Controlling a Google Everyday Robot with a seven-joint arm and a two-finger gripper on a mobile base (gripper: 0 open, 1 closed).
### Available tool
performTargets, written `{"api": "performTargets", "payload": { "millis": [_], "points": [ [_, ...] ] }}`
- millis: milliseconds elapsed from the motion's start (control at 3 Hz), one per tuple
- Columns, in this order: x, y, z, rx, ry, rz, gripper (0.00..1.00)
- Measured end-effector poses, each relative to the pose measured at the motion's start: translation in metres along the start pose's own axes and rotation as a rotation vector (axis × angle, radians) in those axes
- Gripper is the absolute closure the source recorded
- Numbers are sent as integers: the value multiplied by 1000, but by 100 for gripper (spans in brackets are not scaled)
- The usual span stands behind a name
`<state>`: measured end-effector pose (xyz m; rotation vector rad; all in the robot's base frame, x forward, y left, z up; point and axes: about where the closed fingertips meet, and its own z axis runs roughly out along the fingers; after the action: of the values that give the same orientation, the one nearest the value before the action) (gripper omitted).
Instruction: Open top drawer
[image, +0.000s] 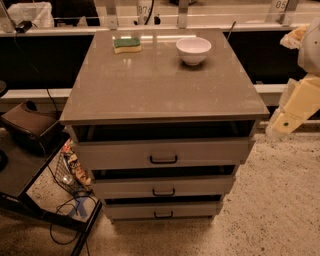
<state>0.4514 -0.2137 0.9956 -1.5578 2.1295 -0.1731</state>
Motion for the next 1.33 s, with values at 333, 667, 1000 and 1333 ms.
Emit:
{"api": "performTargets", "payload": {
  "millis": [333, 667, 1000, 1333],
  "points": [
    [0, 0, 0, 0, 0, 0, 0],
    [-9, -4, 4, -2, 11, -39, 0],
    [-31, 1, 23, 5, 28, -177, 0],
    [-34, 19, 48, 44, 35, -248, 0]
  ]
}}
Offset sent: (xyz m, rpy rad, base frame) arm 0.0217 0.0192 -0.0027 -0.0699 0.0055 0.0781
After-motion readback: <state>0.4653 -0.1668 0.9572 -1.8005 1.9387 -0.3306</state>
